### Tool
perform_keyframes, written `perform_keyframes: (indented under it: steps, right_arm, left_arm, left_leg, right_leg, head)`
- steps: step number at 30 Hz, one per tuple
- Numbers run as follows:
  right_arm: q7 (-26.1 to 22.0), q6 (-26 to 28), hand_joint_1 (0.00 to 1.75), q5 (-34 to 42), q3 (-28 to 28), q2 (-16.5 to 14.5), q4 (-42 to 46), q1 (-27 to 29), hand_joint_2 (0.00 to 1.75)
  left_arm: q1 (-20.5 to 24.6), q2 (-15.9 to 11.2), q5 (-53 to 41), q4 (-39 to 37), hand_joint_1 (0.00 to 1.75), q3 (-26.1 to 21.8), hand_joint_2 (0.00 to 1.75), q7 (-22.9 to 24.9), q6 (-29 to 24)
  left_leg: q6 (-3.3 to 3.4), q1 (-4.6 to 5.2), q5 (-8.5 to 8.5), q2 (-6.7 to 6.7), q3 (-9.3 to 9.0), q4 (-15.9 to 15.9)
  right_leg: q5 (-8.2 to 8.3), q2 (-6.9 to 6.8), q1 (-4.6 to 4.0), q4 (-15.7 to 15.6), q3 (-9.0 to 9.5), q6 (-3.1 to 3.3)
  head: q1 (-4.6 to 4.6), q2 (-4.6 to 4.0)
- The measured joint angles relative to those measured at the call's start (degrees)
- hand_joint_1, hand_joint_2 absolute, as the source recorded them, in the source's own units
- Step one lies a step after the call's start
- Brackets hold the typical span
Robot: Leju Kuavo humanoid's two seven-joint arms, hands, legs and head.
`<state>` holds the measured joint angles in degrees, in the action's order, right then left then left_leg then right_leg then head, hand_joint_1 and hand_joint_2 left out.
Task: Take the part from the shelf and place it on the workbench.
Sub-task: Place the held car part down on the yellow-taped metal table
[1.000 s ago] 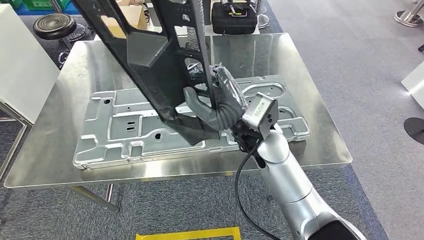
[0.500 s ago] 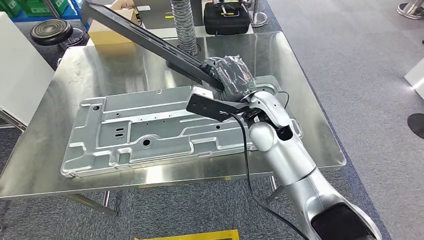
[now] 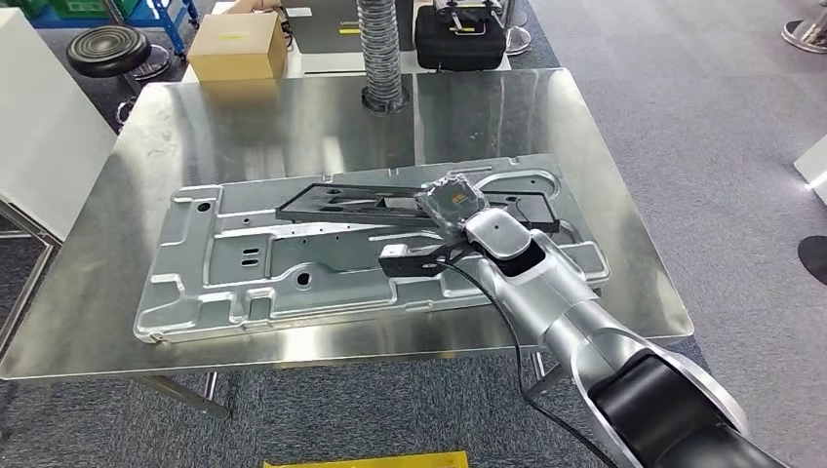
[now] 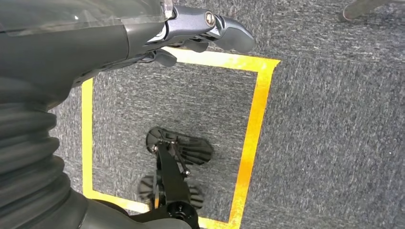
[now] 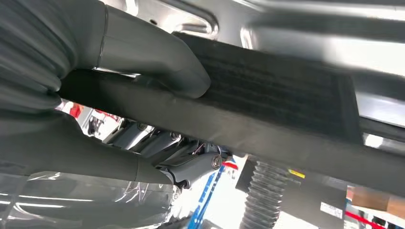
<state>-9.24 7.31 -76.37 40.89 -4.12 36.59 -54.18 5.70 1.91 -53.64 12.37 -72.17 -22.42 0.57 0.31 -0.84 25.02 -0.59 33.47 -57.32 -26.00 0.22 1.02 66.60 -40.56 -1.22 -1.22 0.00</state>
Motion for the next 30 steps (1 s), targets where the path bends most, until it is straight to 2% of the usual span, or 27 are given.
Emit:
perform_keyframes:
  steps: [1,2,3,6,7,9,11,12,13,14,15,17,18,19,22,24,26,27,28,29,30]
  right_arm:
    - [-0.19,1.37,1.75,-0.59,0.79,-0.29,-1.36,-0.11,1.75]
    - [-0.33,2.76,1.75,-1.18,1.62,-0.65,-2.57,-0.21,1.75]
    - [-0.44,4.19,1.75,-1.73,2.45,-1.01,-3.59,-0.26,1.75]
    - [-0.62,8.77,1.75,-2.77,4.52,-2.16,-5.39,-0.1,1.75]
    - [-0.71,10.1,1.75,-2.91,4.94,-2.59,-5.64,-0.05,1.75]
    - [-1.16,13.13,1.75,-3.16,5.72,-3.46,-5.84,0.14,1.75]
    - [-1.94,16.49,1.75,-3.22,6.35,-4.09,-5.74,0.75,1.75]
    - [-2.38,17.84,1.75,-3.16,6.53,-4.3,-5.57,1.21,1.75]
    - [-2.83,18.98,1.75,-3.11,6.67,-4.44,-5.33,1.7,1.75]
    - [-3.21,20.07,1.75,-3.1,6.8,-4.53,-5.02,2.18,1.75]
    - [-3.46,21.04,1.75,-3.13,6.92,-4.63,-4.65,2.55,1.75]
    - [-3.74,22.82,0.87,-3.29,7.13,-4.79,-3.92,2.99,0.87]
    - [-3.83,23.58,0.44,-3.37,7.21,-4.85,-3.58,3.15,0.44]
    - [-3.95,24.31,0.0,-3.44,7.26,-4.87,-3.24,3.34,0.0]
    - [-4.41,25.82,0.0,-3.43,7.39,-4.88,-2.12,3.99,0.0]
    - [-4.78,26.33,0.0,-3.02,7.41,-4.87,-1.53,4.23,0.0]
    - [-5.3,26.63,0.0,-2.39,7.38,-4.85,-1.3,4.64,0.0]
    - [-5.62,26.68,0.0,-2.01,7.33,-4.84,-1.27,4.96,0.0]
    - [-5.96,26.7,0.0,-1.61,7.25,-4.83,-1.24,5.29,0.0]
    - [-6.32,26.72,0.0,-1.19,7.13,-4.82,-1.14,5.54,0.0]
    - [-6.68,26.73,0.0,-0.76,6.96,-4.82,-0.97,5.67,0.0]
  left_arm:
    - [0.02,0.03,-0.1,0.0,0.0,0.15,1.75,-0.07,0.02]
    - [0.06,0.04,-0.18,0.0,0.0,0.3,1.75,-0.1,0.01]
    - [0.11,0.04,-0.22,0.0,0.0,0.44,1.75,-0.13,-0.05]
    - [0.16,0.05,-0.32,0.0,0.0,0.75,1.75,-0.16,-0.34]
    - [0.16,0.08,-0.34,0.0,0.0,0.81,1.75,-0.21,-0.41]
    - [0.18,0.13,-0.4,0.0,0.0,0.88,1.75,-0.49,-0.62]
    - [0.15,0.13,-0.54,0.0,0.0,0.9,1.75,-0.92,-1.0]
    - [0.08,0.13,-0.63,0.0,0.0,0.91,1.75,-1.15,-1.16]
    - [0.01,0.14,-0.72,0.0,0.0,0.92,1.75,-1.43,-1.32]
    - [-0.05,0.14,-0.79,0.0,0.0,0.93,1.75,-1.73,-1.46]
    - [-0.07,0.13,-0.82,0.0,0.0,0.93,1.75,-2.03,-1.61]
    - [-0.02,0.08,-0.85,0.0,0.0,0.95,1.75,-2.66,-2.0]
    - [0.0,0.06,-0.85,0.0,0.0,0.95,1.75,-2.96,-2.18]
    - [-0.02,0.04,-0.85,0.0,0.0,0.96,1.75,-3.25,-2.37]
    - [-0.11,0.07,-0.87,0.0,0.0,0.96,1.75,-3.65,-3.0]
    - [-0.03,0.1,-0.95,0.0,0.0,0.96,1.75,-3.74,-3.38]
    - [0.02,0.1,-1.01,0.0,0.0,0.96,0.87,-3.86,-3.38]
    - [0.0,0.1,-1.02,0.0,0.0,0.96,0.44,-3.9,-3.26]
    - [-0.01,0.1,-1.03,0.0,0.0,0.96,0.0,-3.89,-3.12]
    - [-0.02,0.11,-1.05,0.0,0.0,0.97,0.0,-3.84,-3.01]
    - [-0.02,0.12,-1.13,0.0,0.0,0.98,0.0,-3.75,-2.96]
  left_leg:
    - [-0.3,0.1,0.33,0.01,0.02,-0.33]
    - [-0.61,0.17,0.61,0.03,0.05,-0.56]
    - [-0.93,0.25,0.81,0.06,0.06,-0.69]
    - [-1.92,0.15,1.2,0.17,-0.19,-0.62]
    - [-2.23,0.08,1.81,0.22,-0.01,-1.33]
    - [-2.66,-0.02,4.59,0.28,2.11,-6.26]
    - [-2.9,-0.03,7.71,0.28,6.06,-14.07]
    - [-2.92,-0.03,8.14,0.28,7.49,-16.5]
    - [-2.85,-0.02,7.47,0.29,7.95,-16.81]
    - [-2.69,-0.02,5.74,0.29,7.23,-14.74]
    - [-2.44,0.01,3.41,0.29,5.56,-10.87]
    - [-1.81,0.25,0.36,0.26,2.09,-3.42]
    - [-1.56,0.41,-0.16,0.24,1.15,-1.41]
    - [-1.35,0.56,-0.03,0.22,0.84,-0.76]
    - [-0.56,0.34,-0.39,0.3,0.56,-0.1]
    - [0.01,0.07,-0.63,0.4,0.32,0.33]
    - [0.26,0.14,-0.6,0.43,0.32,0.32]
    - [0.28,0.15,-0.58,0.42,0.31,0.3]
    - [0.27,0.16,-0.56,0.41,0.3,0.26]
    - [0.22,0.16,-0.51,0.38,0.29,0.17]
    - [0.14,0.16,-0.41,0.35,0.28,0.04]
  right_leg:
    - [1.5,-0.05,-0.06,-3.65,1.63,0.11]
    - [2.33,-0.07,-0.11,-6.17,2.78,0.35]
    - [2.45,-0.05,-0.24,-7.39,3.34,0.64]
    - [2.24,0.14,-0.43,-7.76,3.65,1.73]
    - [2.25,0.15,-0.38,-8.0,3.89,2.11]
    - [2.21,0.15,-0.27,-8.35,4.34,2.68]
    - [2.04,0.13,-0.44,-8.37,4.53,3.01]
    - [1.95,0.13,-0.54,-8.35,4.62,3.1]
    - [1.87,0.13,-0.64,-8.33,4.72,3.15]
    - [1.77,0.15,-0.72,-8.3,4.86,3.16]
    - [1.65,0.19,-0.79,-8.27,5.02,3.12]
    - [1.45,0.29,-1.02,-8.17,5.16,2.84]
    - [1.41,0.33,-1.09,-8.16,5.15,2.6]
    - [1.43,0.36,-1.13,-8.19,5.12,2.31]
    - [0.94,0.33,-1.04,-7.76,5.04,1.33]
    - [-1.66,0.24,-0.93,-3.57,3.24,0.72]
    - [-5.2,0.2,-0.74,4.12,-0.36,0.32]
    - [-6.07,0.18,-0.65,7.05,-1.78,0.18]
    - [-5.86,0.15,-0.57,8.02,-2.3,0.11]
    - [-4.59,0.13,-0.49,6.6,-1.66,0.11]
    - [-2.62,0.1,-0.42,3.15,-0.02,0.19]
  head:
    - [-0.01,0.0]
    - [-0.03,0.0]
    - [-0.06,0.0]
    - [-0.09,-0.01]
    - [-0.14,-0.01]
    - [-0.24,0.0]
    - [-0.27,0.0]
    - [-0.28,0.0]
    - [-0.28,0.0]
    - [-0.28,0.0]
    - [-0.28,0.0]
    - [-0.26,-0.01]
    - [-0.25,-0.01]
    - [-0.24,-0.01]
    - [-0.2,0.0]
    - [-0.12,0.0]
    - [-0.08,0.0]
    - [-0.08,0.0]
    - [-0.07,0.0]
    - [-0.07,0.0]
    - [-0.07,0.0]
